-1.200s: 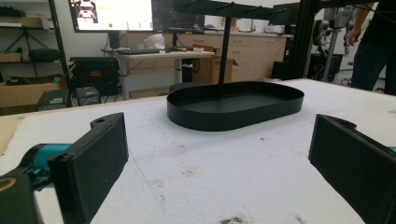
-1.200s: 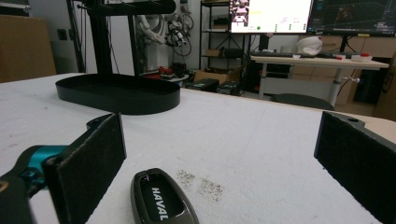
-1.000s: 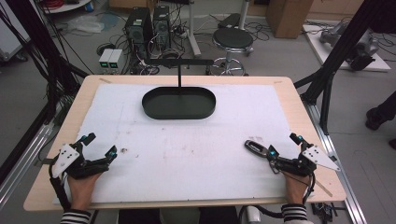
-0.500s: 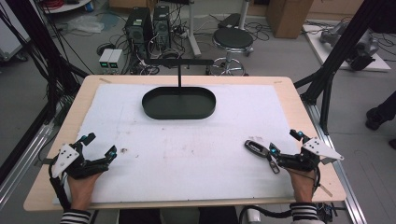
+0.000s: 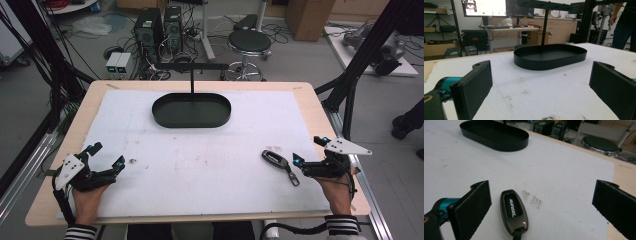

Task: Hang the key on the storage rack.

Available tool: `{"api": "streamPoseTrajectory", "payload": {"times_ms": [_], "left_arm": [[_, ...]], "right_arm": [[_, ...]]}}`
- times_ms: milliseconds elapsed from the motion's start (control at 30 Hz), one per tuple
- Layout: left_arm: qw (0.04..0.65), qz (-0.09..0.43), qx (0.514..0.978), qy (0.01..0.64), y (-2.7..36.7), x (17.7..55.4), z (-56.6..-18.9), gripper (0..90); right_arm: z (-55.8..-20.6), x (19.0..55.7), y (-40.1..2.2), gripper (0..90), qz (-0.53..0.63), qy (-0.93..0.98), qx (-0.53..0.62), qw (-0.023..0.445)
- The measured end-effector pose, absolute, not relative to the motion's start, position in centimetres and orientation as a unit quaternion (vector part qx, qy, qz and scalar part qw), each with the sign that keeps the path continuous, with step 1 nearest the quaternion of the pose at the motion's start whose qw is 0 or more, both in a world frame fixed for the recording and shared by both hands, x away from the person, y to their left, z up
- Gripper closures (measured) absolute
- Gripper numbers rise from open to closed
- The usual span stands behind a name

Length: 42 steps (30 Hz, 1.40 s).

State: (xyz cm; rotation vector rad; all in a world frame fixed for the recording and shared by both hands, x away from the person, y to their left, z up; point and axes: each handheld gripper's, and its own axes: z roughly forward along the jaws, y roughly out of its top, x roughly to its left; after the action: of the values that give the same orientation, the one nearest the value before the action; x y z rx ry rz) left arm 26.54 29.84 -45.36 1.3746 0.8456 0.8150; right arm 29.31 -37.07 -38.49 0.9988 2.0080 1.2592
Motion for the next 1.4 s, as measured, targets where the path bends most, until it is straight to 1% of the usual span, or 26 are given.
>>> {"api": "streamPoseTrajectory", "payload": {"times_ms": [200, 500, 567, 633, 1000, 1300, 1367, 1400], "left_arm": [[0.618, 0.355, 0.598, 0.367, 29.8, 26.5, -45.4, 5.3], [0.617, 0.355, 0.598, 0.368, 29.8, 26.6, -45.4, 5.3], [0.617, 0.355, 0.598, 0.368, 29.8, 26.5, -45.4, 5.3], [0.616, 0.356, 0.600, 0.366, 29.8, 26.5, -45.3, 5.3], [0.617, 0.353, 0.599, 0.369, 29.8, 26.6, -45.3, 5.3], [0.616, 0.352, 0.600, 0.371, 29.8, 26.6, -45.3, 5.3], [0.616, 0.351, 0.599, 0.371, 29.8, 26.6, -45.3, 5.3], [0.617, 0.351, 0.599, 0.371, 29.8, 26.6, -45.3, 5.3]], "right_arm": [[-38.2, 29.7, -36.7, 1.1, 0.422, 0.782, 0.377, 0.262], [-38.4, 30.5, -35.3, 1.1, 0.316, 0.838, 0.375, 0.240], [-38.6, 30.6, -35.2, 1.2, 0.310, 0.842, 0.377, 0.231], [-38.7, 30.8, -35.0, 5.1, 0.303, 0.850, 0.373, 0.218], [-39.9, 31.9, -33.8, 5.2, 0.238, 0.880, 0.376, 0.167], [-40.4, 32.5, -33.5, 6.2, 0.212, 0.888, 0.381, 0.146], [-40.6, 32.6, -33.3, 13.7, 0.200, 0.896, 0.372, 0.140], [-40.6, 32.6, -33.3, 14.7, 0.198, 0.897, 0.372, 0.136]]}}
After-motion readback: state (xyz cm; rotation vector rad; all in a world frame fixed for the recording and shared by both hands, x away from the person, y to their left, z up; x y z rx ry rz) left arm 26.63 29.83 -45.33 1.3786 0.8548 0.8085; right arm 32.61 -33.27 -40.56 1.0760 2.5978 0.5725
